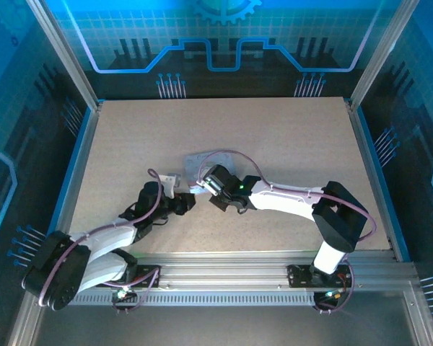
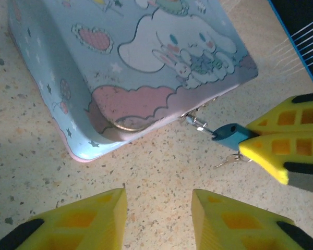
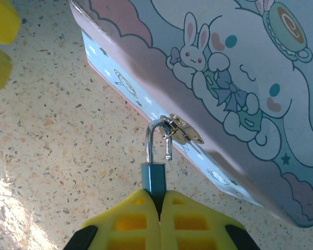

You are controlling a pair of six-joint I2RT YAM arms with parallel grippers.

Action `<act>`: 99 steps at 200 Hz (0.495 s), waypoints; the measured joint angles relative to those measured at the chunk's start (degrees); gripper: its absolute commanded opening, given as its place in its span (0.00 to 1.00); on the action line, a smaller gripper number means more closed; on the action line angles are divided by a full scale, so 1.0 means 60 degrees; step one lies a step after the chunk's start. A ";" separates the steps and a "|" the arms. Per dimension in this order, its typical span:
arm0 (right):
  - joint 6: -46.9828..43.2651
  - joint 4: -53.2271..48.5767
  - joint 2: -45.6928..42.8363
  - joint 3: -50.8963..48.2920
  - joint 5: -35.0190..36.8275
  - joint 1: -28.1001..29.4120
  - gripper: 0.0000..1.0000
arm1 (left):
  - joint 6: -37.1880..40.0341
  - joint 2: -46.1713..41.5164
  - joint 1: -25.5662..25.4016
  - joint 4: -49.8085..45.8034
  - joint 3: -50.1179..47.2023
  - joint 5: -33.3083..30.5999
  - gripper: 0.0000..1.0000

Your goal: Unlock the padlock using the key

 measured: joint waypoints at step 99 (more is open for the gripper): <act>-0.0663 0.0401 -0.0033 -0.0029 -0.1257 -0.0841 0.00 | -0.0240 0.2506 -0.0113 0.1268 0.0692 0.0091 0.31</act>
